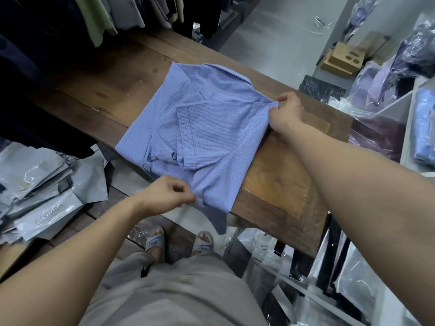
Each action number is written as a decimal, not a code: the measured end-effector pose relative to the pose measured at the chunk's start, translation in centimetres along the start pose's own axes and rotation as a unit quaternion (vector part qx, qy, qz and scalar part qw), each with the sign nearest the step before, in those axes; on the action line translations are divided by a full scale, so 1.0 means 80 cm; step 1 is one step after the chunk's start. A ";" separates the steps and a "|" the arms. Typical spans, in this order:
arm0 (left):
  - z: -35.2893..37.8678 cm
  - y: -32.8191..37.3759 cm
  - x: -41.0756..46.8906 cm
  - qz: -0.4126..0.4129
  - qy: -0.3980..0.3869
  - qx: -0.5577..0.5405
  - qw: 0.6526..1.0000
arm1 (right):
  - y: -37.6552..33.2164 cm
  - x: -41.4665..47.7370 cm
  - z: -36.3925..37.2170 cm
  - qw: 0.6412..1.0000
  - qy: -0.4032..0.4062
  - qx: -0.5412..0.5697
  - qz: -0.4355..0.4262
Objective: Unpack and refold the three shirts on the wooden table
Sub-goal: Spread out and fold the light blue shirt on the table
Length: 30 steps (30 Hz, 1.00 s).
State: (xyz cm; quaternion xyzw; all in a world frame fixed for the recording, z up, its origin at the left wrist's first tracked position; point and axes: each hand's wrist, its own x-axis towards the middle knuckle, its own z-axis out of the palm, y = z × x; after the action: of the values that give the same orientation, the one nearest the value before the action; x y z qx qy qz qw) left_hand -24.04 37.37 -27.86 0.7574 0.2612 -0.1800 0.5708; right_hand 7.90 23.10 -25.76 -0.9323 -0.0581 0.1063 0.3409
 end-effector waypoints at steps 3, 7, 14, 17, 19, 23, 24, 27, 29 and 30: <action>-0.009 0.004 -0.004 -0.034 0.019 -0.171 0.985 | 0.000 -0.001 0.006 0.999 0.011 0.023 0.021; -0.015 0.000 -0.004 -0.028 0.079 -0.168 0.982 | -0.001 -0.003 0.013 0.998 0.029 0.045 0.032; -0.017 -0.028 -0.006 0.067 0.121 0.053 0.989 | 0.005 0.004 0.019 0.998 0.039 0.040 0.025; -0.022 -0.023 -0.010 0.058 0.099 0.079 0.990 | 0.005 0.005 0.019 0.999 0.025 0.033 0.018; -0.022 -0.018 -0.011 0.059 0.127 0.128 0.982 | 0.005 0.005 0.020 0.999 0.022 0.029 0.014; -0.014 -0.011 -0.010 0.025 0.151 0.095 0.984 | 0.008 0.005 0.022 0.999 0.022 0.038 0.009; -0.012 -0.010 -0.010 0.008 0.140 0.059 0.988 | 0.009 0.006 0.022 0.999 0.022 0.043 0.009; -0.014 -0.001 -0.010 -0.024 0.106 -0.031 0.994 | 0.013 0.009 0.023 0.998 0.024 0.059 0.011; -0.017 0.011 -0.005 -0.025 0.160 -0.046 0.986 | 0.013 0.009 0.023 0.997 0.025 0.070 0.013; -0.019 0.020 -0.002 -0.021 0.217 -0.011 0.976 | 0.013 0.008 0.023 0.997 0.026 0.074 0.013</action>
State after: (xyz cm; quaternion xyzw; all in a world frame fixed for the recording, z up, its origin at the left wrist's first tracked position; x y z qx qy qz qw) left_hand -23.28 38.44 -26.11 0.7661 0.3970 -0.0201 0.5050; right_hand 8.15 23.57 -27.94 -0.9076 -0.0296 0.0908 0.4089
